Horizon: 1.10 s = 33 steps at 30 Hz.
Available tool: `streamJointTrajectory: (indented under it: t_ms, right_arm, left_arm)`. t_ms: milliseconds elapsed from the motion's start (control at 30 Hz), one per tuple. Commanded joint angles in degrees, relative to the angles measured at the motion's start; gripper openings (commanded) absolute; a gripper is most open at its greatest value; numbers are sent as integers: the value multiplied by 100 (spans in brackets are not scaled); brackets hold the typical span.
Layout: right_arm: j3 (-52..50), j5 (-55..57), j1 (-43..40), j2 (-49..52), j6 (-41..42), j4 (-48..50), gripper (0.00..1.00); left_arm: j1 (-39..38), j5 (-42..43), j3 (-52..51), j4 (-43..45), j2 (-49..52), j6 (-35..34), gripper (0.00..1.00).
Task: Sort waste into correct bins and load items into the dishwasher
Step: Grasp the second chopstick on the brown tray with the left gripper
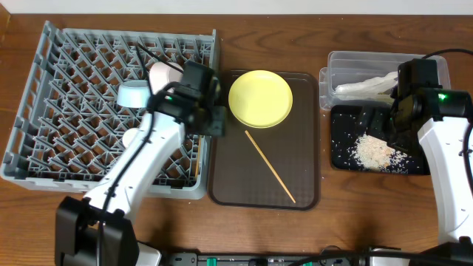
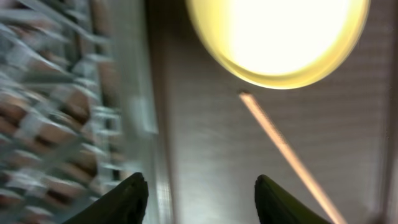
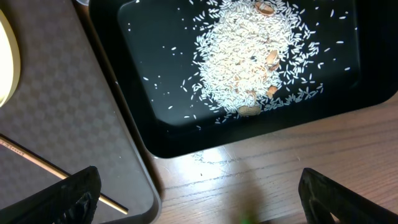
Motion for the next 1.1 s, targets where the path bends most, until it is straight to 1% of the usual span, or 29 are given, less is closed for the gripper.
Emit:
streamJointTrajectory:
  t_ms: [0,133,233,433,667,967,1033,1067]
  right_arm:
    - [116,13,-15,-105,-66,0,99]
    - [118,13,-15,-105,-66,-2,99]
    - [116,11,-15,-105,-66,-4,99]
    - [118,13,-15,-105,-68,-31,99]
    - [118,13,-15,-105,-68,-44,99]
    - [118,11,-15,-105,-66,-42,99]
    - [116,11,-15,-105,-66,-42,99]
    - [116,11,-15,-105,-66,-42,99]
  left_arm:
    - [-595,-2,59,-31,-48,-2009,59]
    - [-1244,-586,59,-13,199,-3045,59]
    - [-1600,-584,59,96,538,-3425,63]
    - [-2105,-575,59,380,1473,-3969,64]
    - [-2260,-496,59,708,1923,-3971,64]
    - [-2398,-496,59,717,2389,-4050,63]
    - [-2435,-496,59,693,2476,-4048,57]
    - [-2437,-494,59,669,2505,-4048,49]
